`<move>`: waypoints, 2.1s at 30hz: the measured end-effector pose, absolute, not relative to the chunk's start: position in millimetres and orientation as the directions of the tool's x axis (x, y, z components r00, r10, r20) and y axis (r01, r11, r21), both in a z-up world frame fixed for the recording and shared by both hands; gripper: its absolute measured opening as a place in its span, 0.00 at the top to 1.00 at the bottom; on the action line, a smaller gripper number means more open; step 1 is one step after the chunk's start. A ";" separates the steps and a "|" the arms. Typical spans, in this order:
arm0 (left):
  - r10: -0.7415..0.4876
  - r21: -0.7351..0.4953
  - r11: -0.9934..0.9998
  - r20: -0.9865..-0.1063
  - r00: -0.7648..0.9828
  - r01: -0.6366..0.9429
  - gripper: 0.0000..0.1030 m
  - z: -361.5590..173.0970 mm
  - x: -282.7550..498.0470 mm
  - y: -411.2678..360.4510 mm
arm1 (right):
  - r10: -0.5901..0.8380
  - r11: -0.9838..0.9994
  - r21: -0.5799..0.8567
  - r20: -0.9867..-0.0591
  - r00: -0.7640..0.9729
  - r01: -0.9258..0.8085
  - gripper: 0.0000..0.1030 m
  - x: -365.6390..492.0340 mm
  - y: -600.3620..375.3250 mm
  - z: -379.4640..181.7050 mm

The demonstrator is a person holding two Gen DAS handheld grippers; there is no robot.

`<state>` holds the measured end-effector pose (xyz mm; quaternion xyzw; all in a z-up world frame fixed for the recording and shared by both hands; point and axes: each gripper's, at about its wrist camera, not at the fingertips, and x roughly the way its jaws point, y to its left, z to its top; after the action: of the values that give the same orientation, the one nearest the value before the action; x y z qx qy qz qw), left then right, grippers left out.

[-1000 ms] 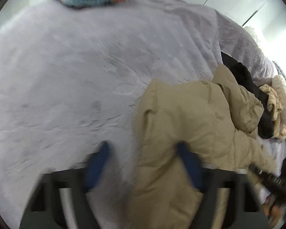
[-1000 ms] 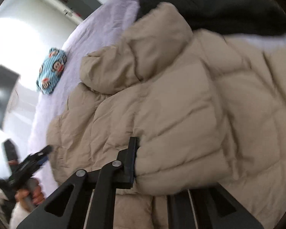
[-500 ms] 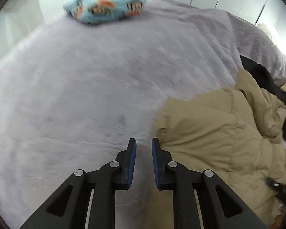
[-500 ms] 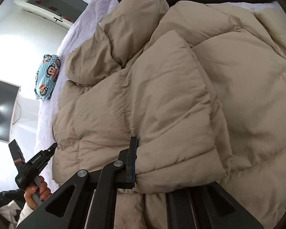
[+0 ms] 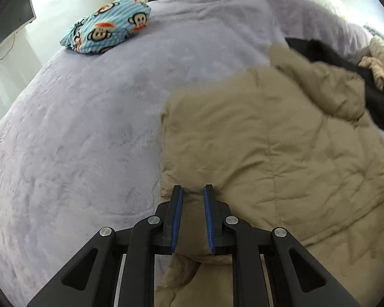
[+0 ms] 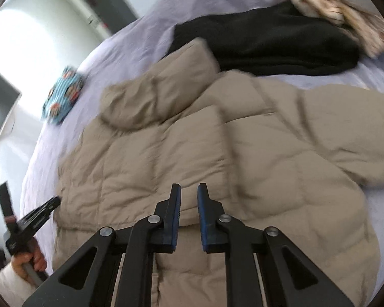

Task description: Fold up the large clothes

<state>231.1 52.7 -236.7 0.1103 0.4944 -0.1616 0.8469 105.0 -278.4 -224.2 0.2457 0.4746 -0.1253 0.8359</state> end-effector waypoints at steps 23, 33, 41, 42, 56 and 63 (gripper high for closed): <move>-0.192 -0.009 0.921 -0.880 0.435 0.390 0.82 -181.7 161.0 30.2 | 0.067 0.642 0.407 -0.874 0.481 0.649 0.52 5.1 -350.0 -237.2; -0.278 -0.073 0.853 -0.902 0.331 0.516 0.82 -168.3 74.4 -44.9 | 0.110 0.487 0.499 -0.849 0.516 0.717 0.21 -99.2 -368.7 -236.6; -0.286 -0.050 0.809 -0.904 0.318 0.586 0.00 -166.0 31.9 -103.9 | 0.106 0.434 0.532 -0.831 0.545 0.727 0.17 -144.0 -405.1 -234.3; -0.283 -0.043 0.806 -0.903 0.322 0.590 0.00 -165.1 28.7 -111.2 | 0.108 0.427 0.538 -0.828 0.550 0.726 0.15 -148.2 -411.5 -234.1; -0.262 -0.051 0.820 -0.919 0.294 0.570 0.00 -165.3 9.0 -185.3 | -0.012 0.383 0.572 -0.782 0.623 0.725 0.00 -179.0 -543.0 -220.5; -0.256 -0.053 0.837 -0.917 0.305 0.544 0.00 -156.7 12.6 -205.8 | -0.011 0.214 0.666 -0.730 0.684 0.714 0.00 -176.4 -631.5 -239.0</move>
<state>12.6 -205.8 -156.7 0.1349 0.5334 -0.2514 0.7963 -176.4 -631.5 -239.0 0.5737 0.3067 -0.2532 0.7161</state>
